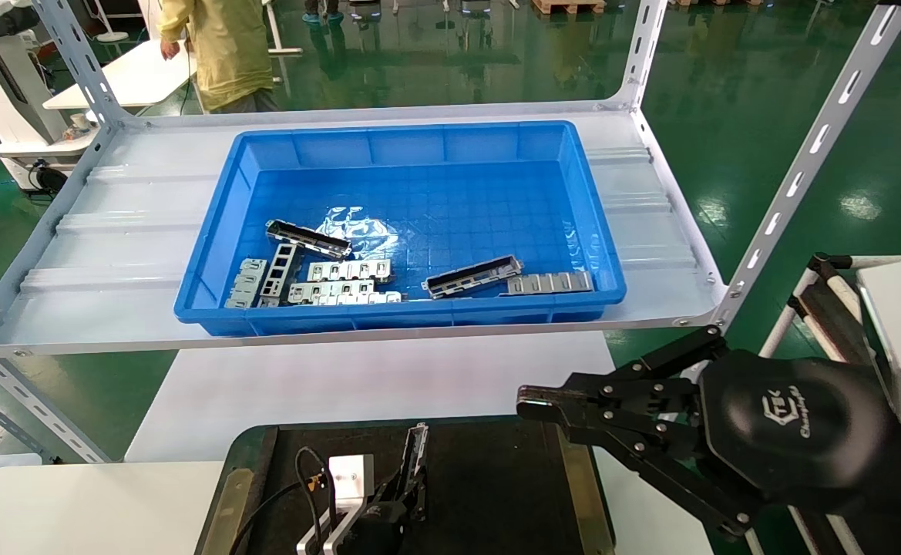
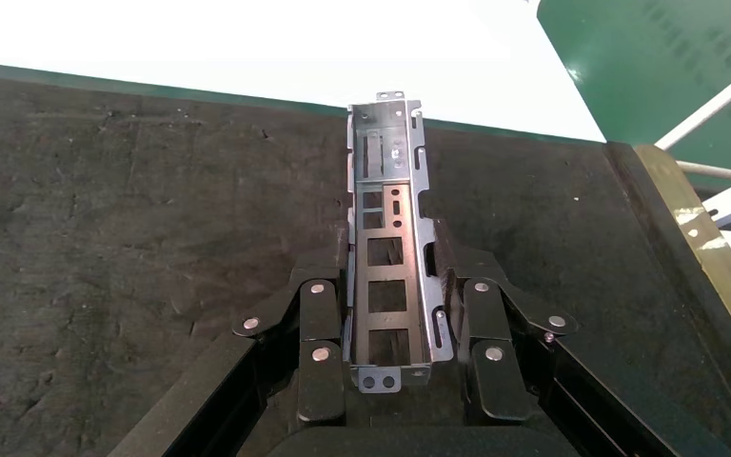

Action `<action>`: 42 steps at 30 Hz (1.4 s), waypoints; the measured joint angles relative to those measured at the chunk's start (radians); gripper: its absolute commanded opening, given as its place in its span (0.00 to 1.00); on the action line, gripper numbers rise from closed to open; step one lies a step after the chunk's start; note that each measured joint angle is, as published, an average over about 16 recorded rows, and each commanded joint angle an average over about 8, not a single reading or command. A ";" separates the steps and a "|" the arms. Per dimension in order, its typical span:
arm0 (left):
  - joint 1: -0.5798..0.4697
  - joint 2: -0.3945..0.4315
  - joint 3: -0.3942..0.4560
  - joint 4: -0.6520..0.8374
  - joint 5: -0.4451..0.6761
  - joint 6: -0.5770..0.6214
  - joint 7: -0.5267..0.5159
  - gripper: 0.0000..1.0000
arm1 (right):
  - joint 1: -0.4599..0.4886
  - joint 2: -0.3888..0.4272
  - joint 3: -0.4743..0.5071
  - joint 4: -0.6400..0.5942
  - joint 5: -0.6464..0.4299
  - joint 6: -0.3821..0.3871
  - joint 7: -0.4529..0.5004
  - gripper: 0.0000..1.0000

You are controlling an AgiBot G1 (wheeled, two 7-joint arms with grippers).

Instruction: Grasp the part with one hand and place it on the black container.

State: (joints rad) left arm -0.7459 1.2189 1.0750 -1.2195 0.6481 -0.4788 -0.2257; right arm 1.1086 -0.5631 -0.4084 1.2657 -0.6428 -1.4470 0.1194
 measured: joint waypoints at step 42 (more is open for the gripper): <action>0.043 0.035 -0.039 0.062 0.120 0.036 -0.064 1.00 | 0.000 0.000 0.000 0.000 0.000 0.000 0.000 1.00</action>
State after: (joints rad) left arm -0.7030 1.2536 1.0362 -1.1575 0.7676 -0.4430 -0.2898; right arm 1.1086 -0.5631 -0.4086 1.2657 -0.6427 -1.4469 0.1193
